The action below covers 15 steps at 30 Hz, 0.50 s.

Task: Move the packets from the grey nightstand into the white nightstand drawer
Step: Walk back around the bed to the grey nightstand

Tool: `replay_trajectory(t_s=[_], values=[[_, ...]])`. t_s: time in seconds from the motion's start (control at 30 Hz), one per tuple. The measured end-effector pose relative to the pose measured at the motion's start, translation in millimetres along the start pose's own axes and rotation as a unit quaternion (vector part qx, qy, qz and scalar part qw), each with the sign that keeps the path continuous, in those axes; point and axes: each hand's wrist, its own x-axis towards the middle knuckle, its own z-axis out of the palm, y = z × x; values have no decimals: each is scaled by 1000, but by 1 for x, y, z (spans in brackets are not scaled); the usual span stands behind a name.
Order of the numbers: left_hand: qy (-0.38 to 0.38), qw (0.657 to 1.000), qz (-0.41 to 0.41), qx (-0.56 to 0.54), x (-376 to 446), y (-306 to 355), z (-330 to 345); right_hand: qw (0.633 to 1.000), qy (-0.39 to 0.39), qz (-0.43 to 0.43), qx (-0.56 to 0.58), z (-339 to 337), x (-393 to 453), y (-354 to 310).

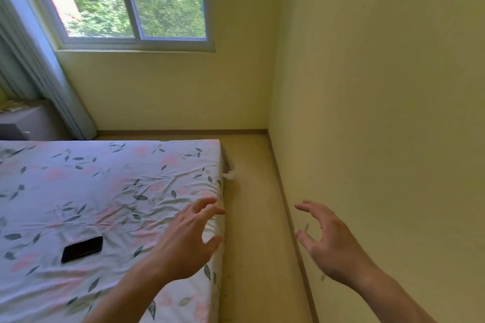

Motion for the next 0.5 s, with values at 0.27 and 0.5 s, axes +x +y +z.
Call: replay_trajectory(t_s=[0.27,0.5], values=[[26,992,-116,32,41,-52,-25,988,-100,-115,15,24,140,-37],[64,987,-147,17,175,-110,-28,987,-104,-123,5,12,284,-34]])
